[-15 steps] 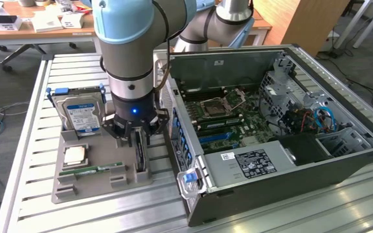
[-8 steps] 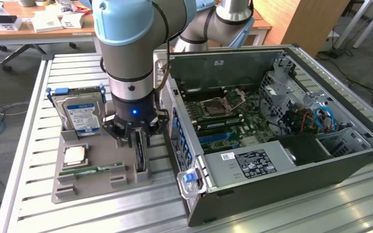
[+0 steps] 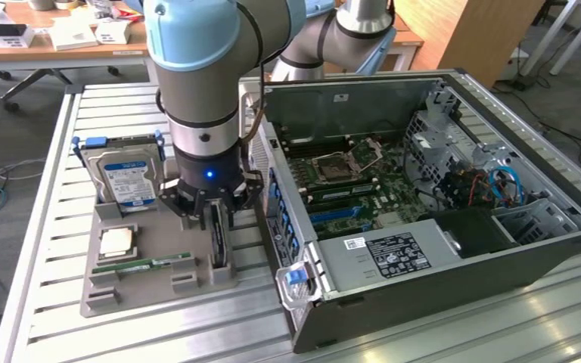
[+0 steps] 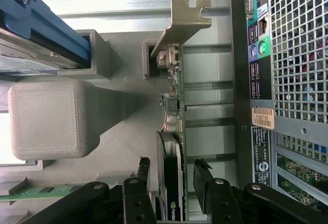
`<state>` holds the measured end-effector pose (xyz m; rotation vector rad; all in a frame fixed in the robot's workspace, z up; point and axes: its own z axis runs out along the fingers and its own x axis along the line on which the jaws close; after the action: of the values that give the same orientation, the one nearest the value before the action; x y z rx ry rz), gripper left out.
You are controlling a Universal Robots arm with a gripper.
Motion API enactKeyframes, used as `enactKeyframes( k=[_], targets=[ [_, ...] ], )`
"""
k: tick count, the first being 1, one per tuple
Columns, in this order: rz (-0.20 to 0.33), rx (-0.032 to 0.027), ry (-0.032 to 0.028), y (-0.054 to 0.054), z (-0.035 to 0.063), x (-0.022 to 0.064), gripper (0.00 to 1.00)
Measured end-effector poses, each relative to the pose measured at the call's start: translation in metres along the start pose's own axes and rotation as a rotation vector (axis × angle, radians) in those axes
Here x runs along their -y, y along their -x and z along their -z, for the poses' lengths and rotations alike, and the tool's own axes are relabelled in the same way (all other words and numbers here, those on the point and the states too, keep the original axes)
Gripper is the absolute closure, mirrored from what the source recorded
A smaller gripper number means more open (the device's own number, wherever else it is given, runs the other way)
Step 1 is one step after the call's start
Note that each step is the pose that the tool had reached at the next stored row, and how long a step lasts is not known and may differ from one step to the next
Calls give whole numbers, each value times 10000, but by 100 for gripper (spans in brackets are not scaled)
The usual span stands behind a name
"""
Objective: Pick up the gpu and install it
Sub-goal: 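Pick up the gpu and move the gpu toward the slot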
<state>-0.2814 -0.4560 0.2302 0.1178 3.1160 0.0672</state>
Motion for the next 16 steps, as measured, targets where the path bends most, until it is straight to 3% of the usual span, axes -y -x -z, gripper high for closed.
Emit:
enactKeyframes(
  k=[4,5,16],
  targets=[
    [1,0,0,0,0,0,55],
    [0,0,0,0,0,0,61],
    [0,1,0,-1,0,0,61]
  ],
)
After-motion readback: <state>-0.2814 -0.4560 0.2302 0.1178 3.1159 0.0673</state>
